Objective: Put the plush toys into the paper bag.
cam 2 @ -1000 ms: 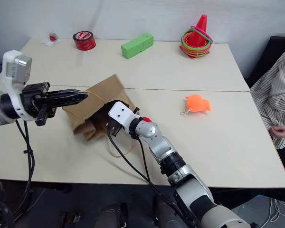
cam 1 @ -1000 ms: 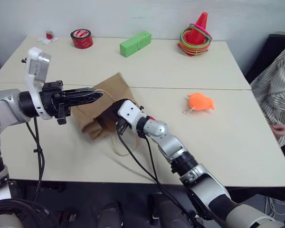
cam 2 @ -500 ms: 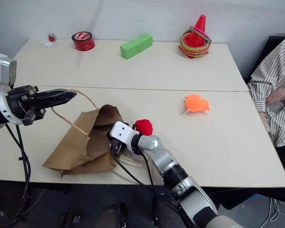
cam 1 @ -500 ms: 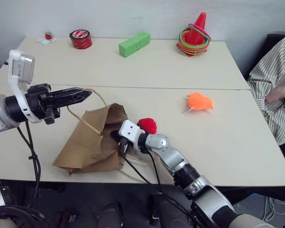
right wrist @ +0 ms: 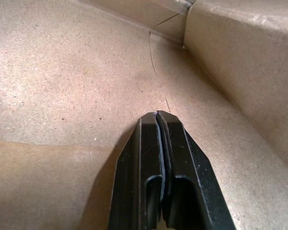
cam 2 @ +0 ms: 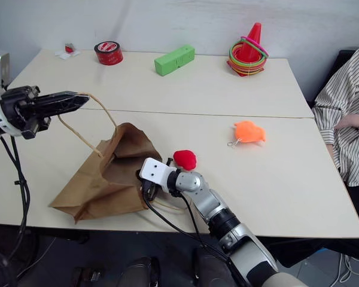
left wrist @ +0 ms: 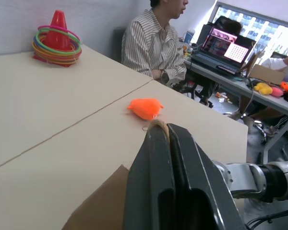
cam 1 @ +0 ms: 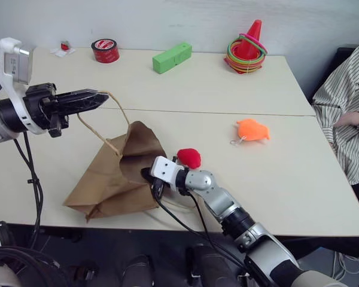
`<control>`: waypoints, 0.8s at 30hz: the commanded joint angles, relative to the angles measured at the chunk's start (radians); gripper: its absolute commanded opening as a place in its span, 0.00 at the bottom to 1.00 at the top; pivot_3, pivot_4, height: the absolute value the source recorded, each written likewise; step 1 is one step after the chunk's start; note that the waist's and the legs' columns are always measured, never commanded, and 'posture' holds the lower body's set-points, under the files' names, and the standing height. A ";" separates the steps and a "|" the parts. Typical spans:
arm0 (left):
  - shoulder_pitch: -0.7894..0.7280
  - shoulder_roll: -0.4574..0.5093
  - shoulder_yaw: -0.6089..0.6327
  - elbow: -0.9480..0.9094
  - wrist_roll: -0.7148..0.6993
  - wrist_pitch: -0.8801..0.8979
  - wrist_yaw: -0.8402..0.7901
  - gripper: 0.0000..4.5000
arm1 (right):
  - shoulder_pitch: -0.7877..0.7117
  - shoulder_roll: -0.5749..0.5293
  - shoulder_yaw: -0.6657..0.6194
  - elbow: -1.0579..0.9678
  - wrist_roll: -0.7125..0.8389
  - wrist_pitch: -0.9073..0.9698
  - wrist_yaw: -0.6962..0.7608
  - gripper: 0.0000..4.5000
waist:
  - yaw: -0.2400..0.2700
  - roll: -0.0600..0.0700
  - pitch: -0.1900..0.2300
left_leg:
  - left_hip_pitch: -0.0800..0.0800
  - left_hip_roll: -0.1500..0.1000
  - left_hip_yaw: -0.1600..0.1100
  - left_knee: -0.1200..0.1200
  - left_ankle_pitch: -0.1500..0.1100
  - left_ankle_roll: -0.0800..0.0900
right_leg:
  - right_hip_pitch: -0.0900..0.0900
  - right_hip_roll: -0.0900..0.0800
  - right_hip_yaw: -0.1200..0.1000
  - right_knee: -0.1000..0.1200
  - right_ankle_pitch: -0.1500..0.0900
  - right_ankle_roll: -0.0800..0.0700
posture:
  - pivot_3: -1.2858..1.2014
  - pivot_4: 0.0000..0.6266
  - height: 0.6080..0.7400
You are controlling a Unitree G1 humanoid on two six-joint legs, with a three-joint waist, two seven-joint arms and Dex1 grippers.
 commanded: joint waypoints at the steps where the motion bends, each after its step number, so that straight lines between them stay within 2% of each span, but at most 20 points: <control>1: -0.007 -0.005 -0.038 -0.015 0.057 -0.092 -0.063 0.00 | 0.003 0.012 -0.033 0.080 -0.014 -0.009 -0.065 0.01 | -0.001 0.000 0.000 | 0.000 0.000 0.000 0.000 0.000 0.000 | 0.000 0.000 0.000 0.000 0.000 0.000 | 0.52 0.24 1.00; 6: 0.098 -0.039 -0.050 -0.078 0.113 -0.211 -0.105 0.00 | 0.042 0.036 -0.130 -0.051 0.162 0.013 0.031 0.01 | 0.000 0.001 0.001 | -0.001 0.000 0.000 -0.001 0.000 0.000 | -0.002 0.000 0.000 0.002 -0.001 -0.001 | 0.52 0.24 1.00; 7: 0.107 -0.048 -0.047 -0.079 0.118 -0.225 -0.104 0.00 | 0.055 0.026 -0.140 -0.094 0.195 0.044 0.066 0.04 | 0.001 0.001 0.001 | -0.002 0.001 0.000 -0.002 0.000 0.000 | -0.003 0.000 0.000 0.001 -0.001 -0.001 | 0.52 0.24 1.00; 11: 0.144 -0.058 -0.071 -0.102 0.158 -0.302 -0.150 0.00 | 0.112 -0.041 -0.177 -0.275 0.270 0.069 0.141 0.28 | 0.004 0.001 0.001 | -0.006 0.001 0.000 -0.002 0.000 0.001 | -0.006 0.000 0.000 -0.001 -0.001 -0.001 | 0.52 0.24 1.00; 17: 0.124 -0.069 -0.120 -0.068 0.206 -0.357 -0.207 0.00 | 0.258 -0.236 -0.308 -0.606 0.502 0.116 0.318 0.74 | 0.012 0.002 0.002 | -0.007 0.000 0.000 -0.005 -0.001 0.001 | -0.005 0.000 0.000 -0.005 0.000 0.000 | 0.52 0.24 1.00; 20: 0.107 -0.082 -0.140 -0.045 0.230 -0.381 -0.224 0.00 | 0.360 -0.347 -0.438 -0.713 0.592 0.151 0.324 0.99 | 0.022 0.003 0.002 | -0.006 0.000 0.001 -0.007 -0.001 0.002 | -0.005 0.000 0.000 -0.007 0.000 0.000 | 0.52 0.24 1.00; 24: 0.078 -0.101 -0.145 -0.027 0.245 -0.402 -0.229 0.00 | 0.597 -0.499 -0.692 -0.698 0.544 0.044 0.295 1.00 | 0.041 0.004 0.003 | -0.006 -0.001 0.001 -0.009 -0.001 0.002 | -0.005 0.001 0.000 -0.009 -0.001 0.001 | 0.52 0.24 1.00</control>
